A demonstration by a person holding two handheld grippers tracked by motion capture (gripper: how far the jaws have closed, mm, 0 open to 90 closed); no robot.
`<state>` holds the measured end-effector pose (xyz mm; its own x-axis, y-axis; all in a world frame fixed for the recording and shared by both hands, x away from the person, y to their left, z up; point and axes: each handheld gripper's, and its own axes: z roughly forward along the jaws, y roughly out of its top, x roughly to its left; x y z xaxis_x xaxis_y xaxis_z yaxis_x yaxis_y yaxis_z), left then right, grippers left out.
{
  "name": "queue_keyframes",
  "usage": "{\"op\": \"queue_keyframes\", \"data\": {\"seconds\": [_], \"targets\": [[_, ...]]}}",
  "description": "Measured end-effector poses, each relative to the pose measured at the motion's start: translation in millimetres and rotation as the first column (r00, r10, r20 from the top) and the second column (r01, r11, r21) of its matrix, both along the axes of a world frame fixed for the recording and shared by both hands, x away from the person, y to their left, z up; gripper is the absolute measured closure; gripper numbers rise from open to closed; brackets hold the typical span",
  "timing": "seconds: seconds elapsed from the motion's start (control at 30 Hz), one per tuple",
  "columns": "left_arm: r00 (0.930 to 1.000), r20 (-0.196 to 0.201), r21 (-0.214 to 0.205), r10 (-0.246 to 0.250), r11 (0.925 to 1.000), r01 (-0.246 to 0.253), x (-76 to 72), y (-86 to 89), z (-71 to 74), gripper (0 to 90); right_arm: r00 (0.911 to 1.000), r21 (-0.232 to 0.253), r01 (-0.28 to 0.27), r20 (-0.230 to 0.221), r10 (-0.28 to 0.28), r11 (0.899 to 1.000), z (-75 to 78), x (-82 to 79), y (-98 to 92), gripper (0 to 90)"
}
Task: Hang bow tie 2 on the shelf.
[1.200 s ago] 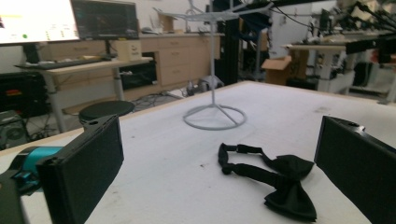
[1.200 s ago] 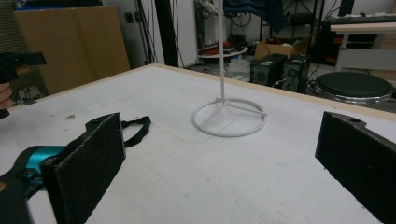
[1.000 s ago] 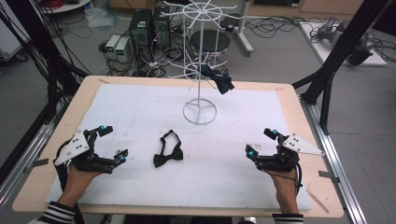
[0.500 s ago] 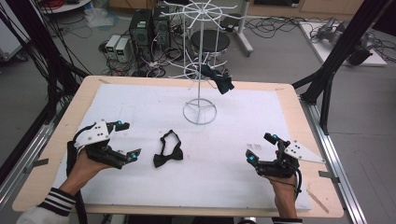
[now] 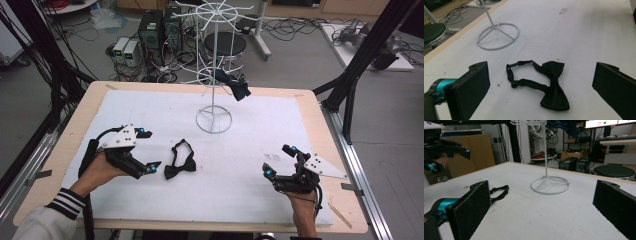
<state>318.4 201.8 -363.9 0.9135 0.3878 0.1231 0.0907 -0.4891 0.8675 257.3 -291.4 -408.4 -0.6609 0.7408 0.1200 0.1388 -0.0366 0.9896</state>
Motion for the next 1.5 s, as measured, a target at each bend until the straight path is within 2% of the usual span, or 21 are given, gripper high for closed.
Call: {"op": "queue_keyframes", "data": {"seconds": [0.13,0.3,0.43,0.5,0.7,0.73,0.77,0.87,0.97,1.03,1.23,1.3,1.37,1.5], "targets": [[0.9997,-0.012,0.037,-0.023,0.999,0.024,4.0,-7.9,0.0,1.7,0.9998,0.005,0.009,0.018,-0.009,1.0,-0.8,-3.5,-1.0,0.7],[0.998,-0.03,0.092,-0.055,0.9941,0.058,9.4,-18.1,-1.9,1.7,0.9999,-0.001,0.015,0.006,-0.015,1.0,-8.3,-7.0,-1.3,0.7],[0.9966,-0.046,0.112,-0.069,0.991,0.074,13.5,-26.1,-4.7,1.7,0.9998,-0.009,0.02,-0.001,-0.02,1.0,-12.4,-8.6,-1.3,0.7],[0.996,-0.053,0.134,-0.072,0.9878,0.079,15.0,-29.8,-6.4,1.7,0.9997,-0.012,0.021,0.008,-0.021,1.0,-13.5,-8.7,-1.4,0.7],[0.9935,-0.073,0.214,-0.087,0.9715,0.101,17.9,-42.9,-7.9,1.7,0.9997,-0.01,0.023,-0.002,-0.023,1.0,-16.0,-8.8,1.0,0.7],[0.9935,-0.072,0.222,-0.087,0.9696,0.102,18.4,-44.7,-8.0,1.7,0.9997,-0.015,0.024,0.009,-0.024,1.0,-16.4,-7.9,1.3,0.7],[0.9933,-0.074,0.244,-0.089,0.964,0.105,18.9,-47.6,-7.8,1.7,0.9996,-0.014,0.025,0.013,-0.025,1.0,-16.6,-7.4,1.6,0.7],[0.9924,-0.081,0.264,-0.093,0.9582,0.111,19.8,-54.9,-9.3,1.8,0.9998,-0.012,0.02,0.011,-0.019,1.0,-16.8,-6.9,2.6,0.7],[0.991,-0.084,0.314,-0.104,0.941,0.126,20.7,-61.3,-11.0,3.8,0.9996,-0.006,0.022,0.018,-0.022,1.0,-16.5,-7.3,3.3,0.7],[0.9886,-0.092,0.338,-0.119,0.9303,0.143,22.3,-66.2,-12.0,8.6,0.9991,-0.007,0.028,0.032,-0.028,1.0,-16.5,-6.8,3.1,0.7],[0.9831,-0.132,0.378,-0.127,0.9104,0.168,26.6,-77.7,-16.4,9.8,0.9974,-0.002,0.043,0.058,-0.043,0.999,-16.4,-6.1,3.8,0.7],[0.9815,-0.138,0.4,-0.133,0.899,0.178,28.2,-80.5,-18.1,10.3,0.998,0.005,0.043,0.046,-0.044,0.999,-16.6,-6.2,4.6,0.7],[0.981,-0.142,0.419,-0.132,0.8897,0.181,28.7,-83.3,-20.5,12.4,0.9974,0.002,0.046,0.055,-0.047,0.999,-17.1,-4.3,5.3,0.7],[0.9808,-0.151,0.443,-0.124,0.8787,0.179,29.2,-87.3,-24.7,15.0,0.9979,0.003,0.049,0.044,-0.049,0.999,-18.1,-2.7,7.5,0.7]]}}
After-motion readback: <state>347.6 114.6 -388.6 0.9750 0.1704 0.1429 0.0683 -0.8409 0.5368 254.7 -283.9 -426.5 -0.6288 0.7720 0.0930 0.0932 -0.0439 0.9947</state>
